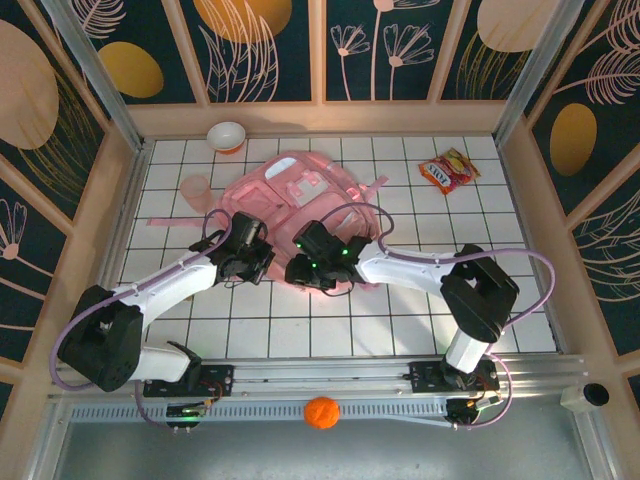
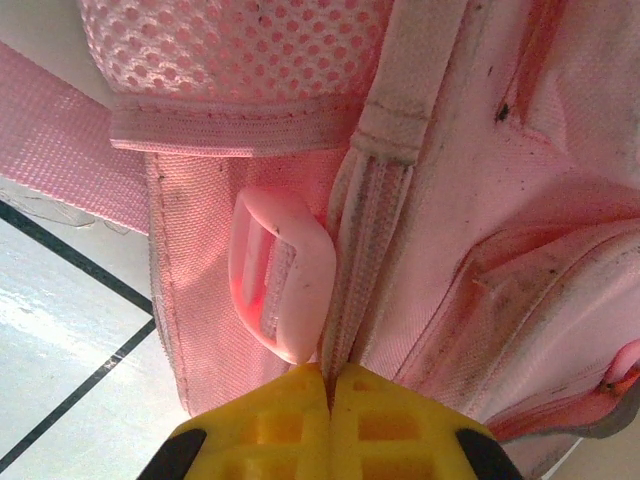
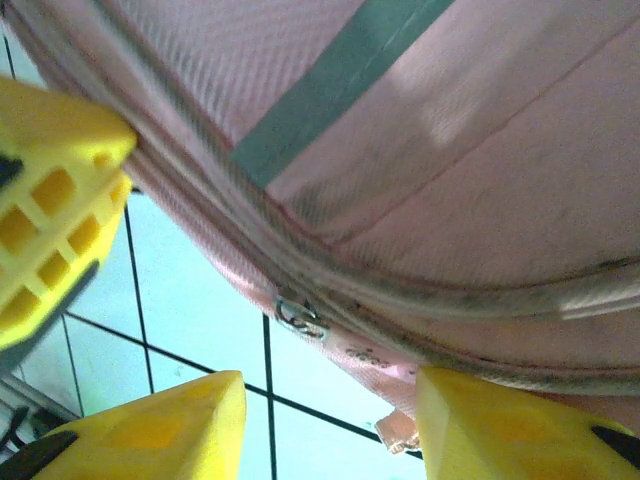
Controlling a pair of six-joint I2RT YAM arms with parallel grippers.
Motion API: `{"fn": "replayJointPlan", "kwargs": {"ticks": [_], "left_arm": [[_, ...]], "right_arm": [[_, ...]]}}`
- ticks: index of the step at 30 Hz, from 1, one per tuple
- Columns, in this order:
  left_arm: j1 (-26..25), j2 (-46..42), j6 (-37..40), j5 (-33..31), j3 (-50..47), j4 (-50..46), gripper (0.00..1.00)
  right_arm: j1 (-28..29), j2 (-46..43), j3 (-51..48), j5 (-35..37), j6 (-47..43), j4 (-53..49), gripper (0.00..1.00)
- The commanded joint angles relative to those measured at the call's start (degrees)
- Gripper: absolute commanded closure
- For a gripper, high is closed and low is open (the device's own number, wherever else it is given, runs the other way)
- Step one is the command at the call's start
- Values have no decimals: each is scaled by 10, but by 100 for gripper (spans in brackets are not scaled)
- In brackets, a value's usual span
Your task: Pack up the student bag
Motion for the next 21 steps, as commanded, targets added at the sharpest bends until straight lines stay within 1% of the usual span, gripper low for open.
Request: {"fn": "replayJointPlan", "kwargs": {"ticks": [1, 3, 5, 10, 14, 17, 21], "left_arm": [[1, -2, 5, 9, -3, 2, 100], [1, -1, 7, 11, -1, 3, 100], [1, 1, 9, 12, 0, 4, 100], [0, -1, 11, 11, 2, 6, 100], [0, 0, 12, 11, 2, 5, 100], [0, -1, 12, 10, 2, 6, 100], [0, -1, 13, 9, 3, 6, 100]], "right_arm": [[12, 22, 5, -19, -64, -29, 52], [13, 30, 13, -13, -77, -28, 55], [12, 36, 19, 5, -85, -30, 55], [11, 42, 44, 87, -84, -63, 48], [11, 35, 53, 147, -67, -75, 46], [10, 34, 54, 168, -48, -86, 44], [12, 33, 52, 176, -35, -85, 43]]}}
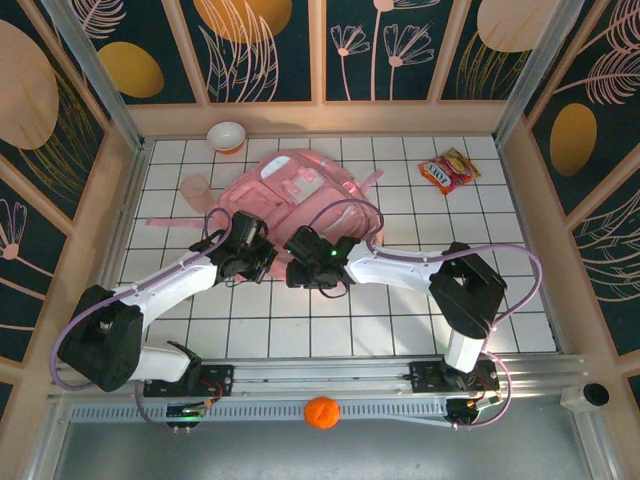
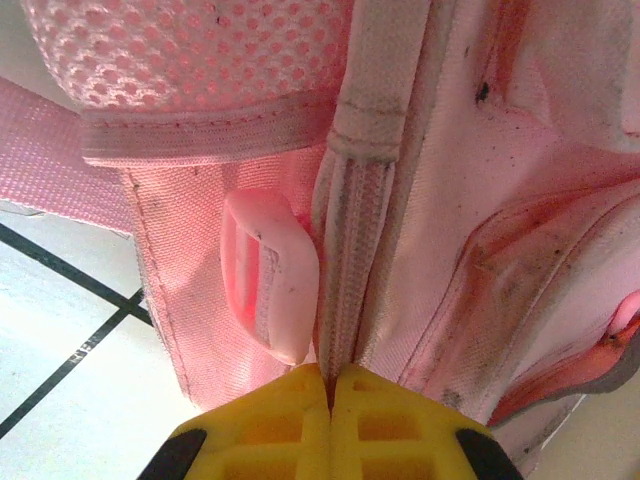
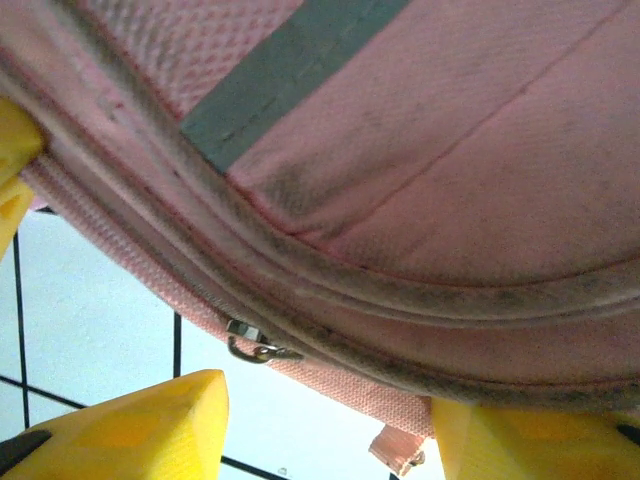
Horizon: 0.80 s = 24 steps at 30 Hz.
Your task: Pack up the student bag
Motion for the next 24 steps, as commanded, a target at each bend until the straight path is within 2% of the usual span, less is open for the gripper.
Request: {"fn": "replayJointPlan", "kwargs": {"ticks": [1, 4, 6, 11, 15, 24], "left_arm": [[1, -1, 7, -4, 3, -12, 100], [2, -1, 8, -3, 2, -12, 100], [1, 0, 8, -2, 1, -11, 100], [2, -1, 8, -1, 1, -9, 100], [1, -3, 8, -1, 0, -8, 100], [1, -4, 7, -1, -2, -6, 100]], "right_arm": [[-2, -4, 11, 70, 15, -23, 43], [-1, -19, 4, 86, 23, -22, 43], [-2, -31, -11, 94, 30, -9, 38], [-16, -52, -75, 40, 26, 102, 37], [-21, -54, -95, 2, 2, 161, 40], [-23, -78, -108, -2, -9, 181, 72]]}}
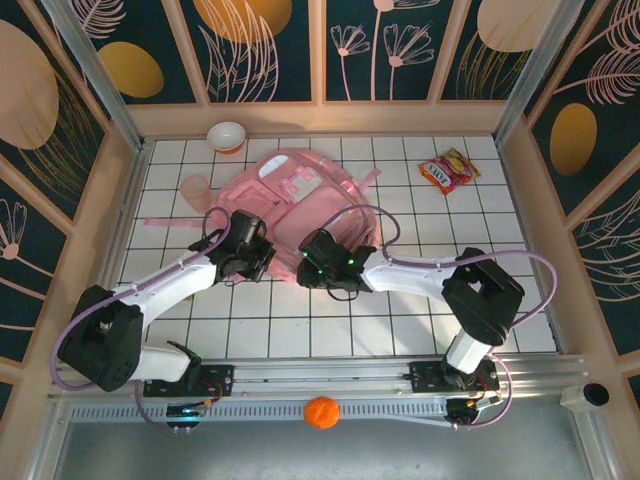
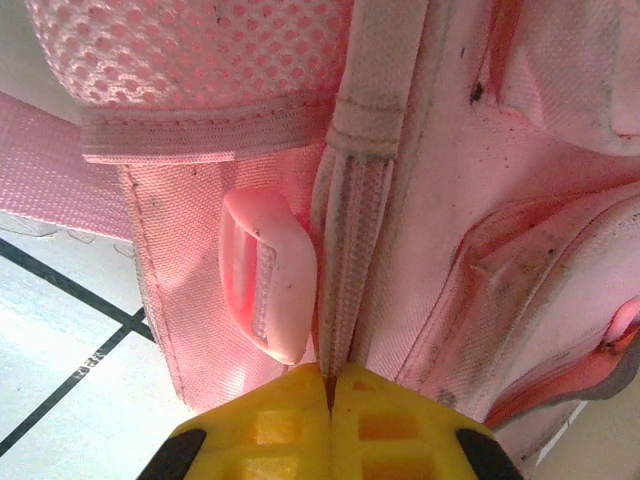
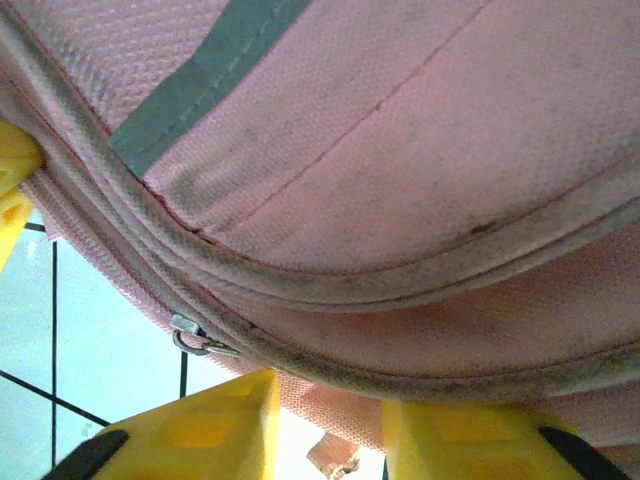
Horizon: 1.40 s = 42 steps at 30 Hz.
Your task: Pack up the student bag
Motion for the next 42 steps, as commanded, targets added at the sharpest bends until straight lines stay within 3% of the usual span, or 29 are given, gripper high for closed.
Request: {"fn": "replayJointPlan", "kwargs": {"ticks": [1, 6, 27, 33, 39, 42], "left_arm": [[-2, -3, 8, 6, -2, -8, 100], [-2, -3, 8, 5, -3, -9, 100], [-2, -4, 4, 10, -9, -1, 100], [-1, -6, 4, 10, -12, 1, 100], [-1, -5, 3, 11, -11, 3, 100], [-1, -6, 3, 12, -10, 4, 100]], "right_arm": [[-4, -23, -1, 15, -10, 47, 75], [-3, -43, -2, 15, -24, 72, 81], [-3, -75, -61, -46, -43, 182, 81], [-7, -66, -33, 15, -13, 68, 64], [-14, -53, -57, -25, 8, 52, 46], [-16, -45, -59, -32, 3, 68, 41]]}}
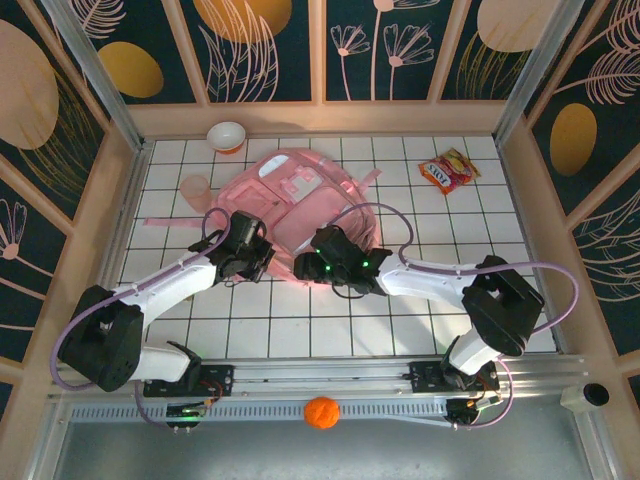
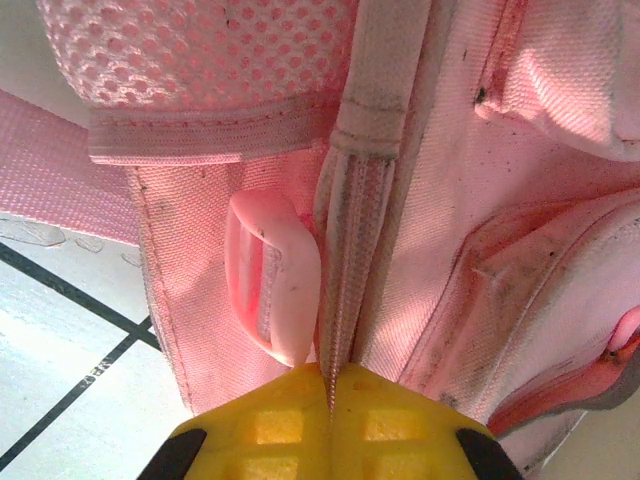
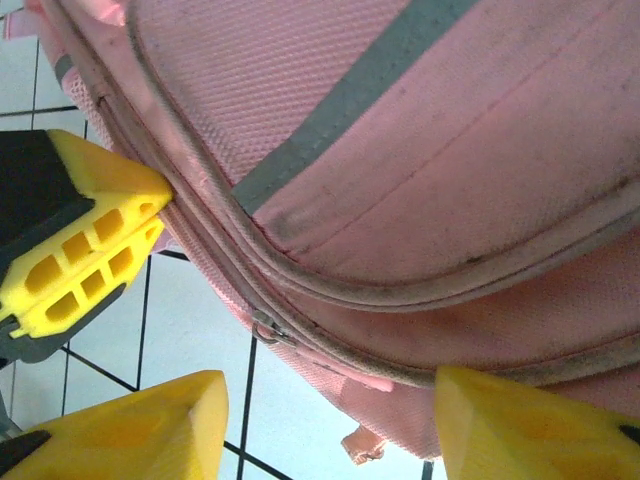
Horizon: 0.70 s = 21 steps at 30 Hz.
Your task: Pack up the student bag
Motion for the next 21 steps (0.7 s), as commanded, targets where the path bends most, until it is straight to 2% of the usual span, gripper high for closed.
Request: {"fn": "replayJointPlan", "kwargs": {"ticks": [1, 8, 12, 21], "left_arm": [[-3, -6, 4, 17, -4, -1, 100], [-3, -5, 4, 18, 2, 0, 100], [-3, -3, 5, 21, 3, 2, 100], [-4, -2, 3, 24, 3, 6, 100]], "right_arm": [[-3, 19, -4, -10, 1, 1, 41], [-2, 69, 38, -42, -13, 16, 40], [10, 84, 60, -30, -22, -21, 40], [35, 51, 46, -29, -9, -70, 48]]}}
